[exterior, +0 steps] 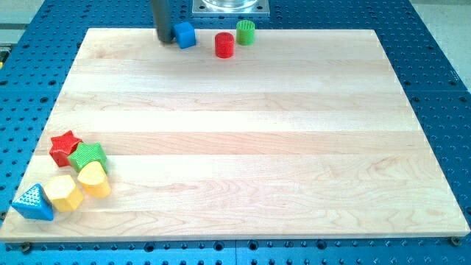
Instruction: Separate the red star from green star
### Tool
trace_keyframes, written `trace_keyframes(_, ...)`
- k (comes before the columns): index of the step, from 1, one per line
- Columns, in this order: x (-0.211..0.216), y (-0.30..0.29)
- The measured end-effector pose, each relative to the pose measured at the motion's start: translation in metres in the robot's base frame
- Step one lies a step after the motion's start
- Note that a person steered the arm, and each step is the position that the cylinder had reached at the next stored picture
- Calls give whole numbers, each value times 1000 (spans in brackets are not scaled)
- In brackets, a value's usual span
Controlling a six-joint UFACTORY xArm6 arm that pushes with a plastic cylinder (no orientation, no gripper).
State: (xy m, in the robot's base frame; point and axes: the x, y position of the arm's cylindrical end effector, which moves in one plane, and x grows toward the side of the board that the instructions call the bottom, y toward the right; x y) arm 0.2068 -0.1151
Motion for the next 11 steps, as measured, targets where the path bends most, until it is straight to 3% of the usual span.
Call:
trace_keyframes(1, 0, 43)
trace_keyframes(2, 0, 42)
trace_keyframes(4, 49, -2)
trace_keyframes(5, 54, -39)
trace_keyframes(7, 128, -96)
trace_keyframes(8, 143, -99)
trace_keyframes(10, 243, -179)
trace_keyframes(11, 289, -172)
